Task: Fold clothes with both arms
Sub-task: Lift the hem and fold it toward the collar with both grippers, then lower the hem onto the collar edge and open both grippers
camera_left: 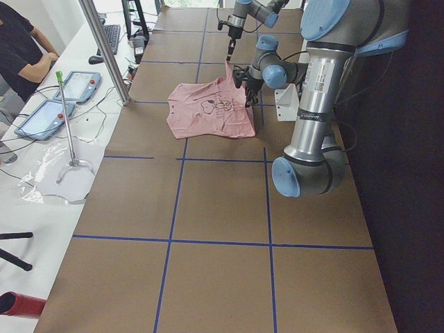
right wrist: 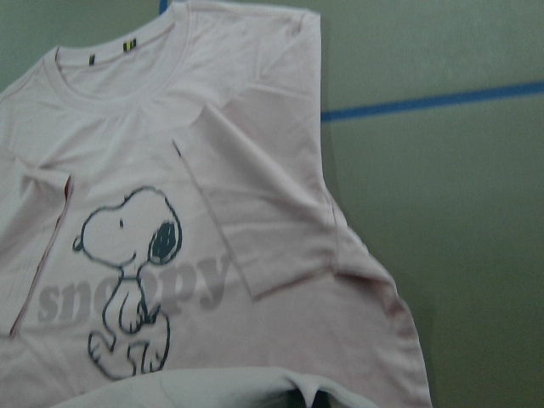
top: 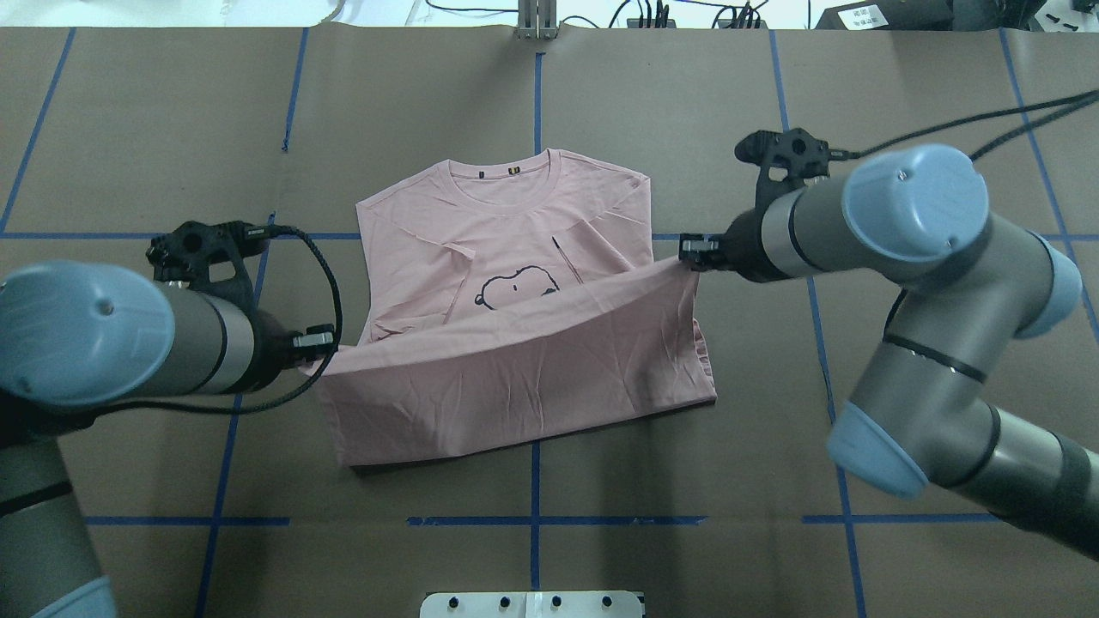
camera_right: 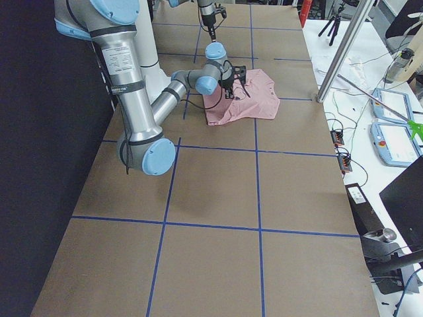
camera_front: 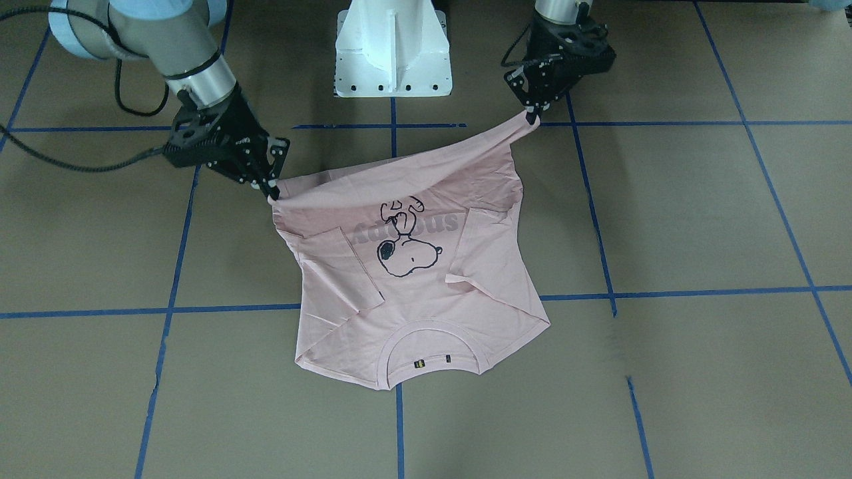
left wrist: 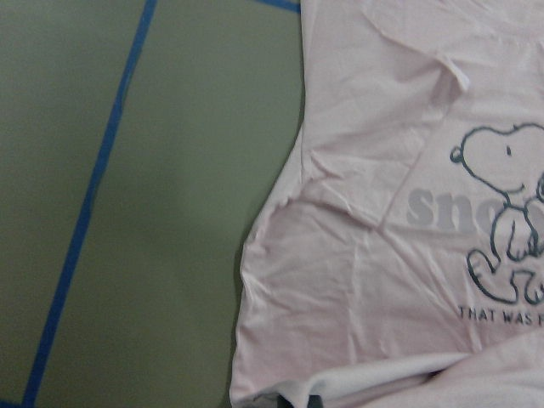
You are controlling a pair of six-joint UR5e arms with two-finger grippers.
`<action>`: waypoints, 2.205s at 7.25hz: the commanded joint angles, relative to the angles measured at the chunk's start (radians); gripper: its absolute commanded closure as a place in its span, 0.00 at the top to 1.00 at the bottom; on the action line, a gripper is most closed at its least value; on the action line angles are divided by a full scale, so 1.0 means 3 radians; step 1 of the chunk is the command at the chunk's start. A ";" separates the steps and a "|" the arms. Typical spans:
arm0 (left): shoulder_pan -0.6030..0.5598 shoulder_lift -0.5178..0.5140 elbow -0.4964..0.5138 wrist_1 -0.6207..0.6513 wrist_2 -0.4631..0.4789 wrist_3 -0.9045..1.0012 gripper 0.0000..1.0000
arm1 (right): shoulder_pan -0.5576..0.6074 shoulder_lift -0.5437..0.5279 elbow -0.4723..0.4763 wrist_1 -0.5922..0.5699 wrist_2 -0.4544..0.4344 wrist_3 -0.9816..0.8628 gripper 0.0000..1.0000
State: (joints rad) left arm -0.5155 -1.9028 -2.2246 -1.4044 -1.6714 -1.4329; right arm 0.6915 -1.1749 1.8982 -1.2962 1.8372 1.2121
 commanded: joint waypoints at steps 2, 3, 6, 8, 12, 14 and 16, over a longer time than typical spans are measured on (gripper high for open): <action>-0.0515 -0.0345 0.1174 -0.1021 -0.0007 0.0220 0.00 | 0.0307 0.0780 -0.1038 0.0111 0.0038 -0.0149 0.00; -0.0658 -0.0406 0.1501 -0.1233 -0.0012 0.0332 0.00 | 0.0318 0.0807 -0.1308 0.0416 0.0033 -0.0129 0.00; -0.0833 -0.0463 0.2351 -0.1968 -0.0002 0.0558 0.00 | 0.0344 0.0920 -0.2016 0.0843 0.0038 -0.0139 0.00; -0.0833 -0.0560 0.2511 -0.2002 0.0003 0.0558 0.00 | 0.0379 0.0966 -0.2052 0.0844 0.0038 -0.0134 0.00; -0.0823 -0.0647 0.2553 -0.1986 -0.0002 0.0548 0.00 | 0.0436 0.1211 -0.2308 0.0844 0.0032 -0.0139 0.00; -0.0818 -0.0647 0.2558 -0.1986 -0.0002 0.0548 0.00 | 0.0461 0.1257 -0.2410 0.0849 0.0007 -0.0154 0.00; -0.0818 -0.0652 0.2558 -0.1991 -0.0007 0.0553 0.00 | 0.0441 0.1252 -0.2395 0.0854 0.0012 -0.0154 0.00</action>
State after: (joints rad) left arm -0.7616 -2.0978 -1.4579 -2.0006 -1.6730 -1.2683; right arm 0.8261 -0.7992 1.1786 -1.0414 1.8403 1.1656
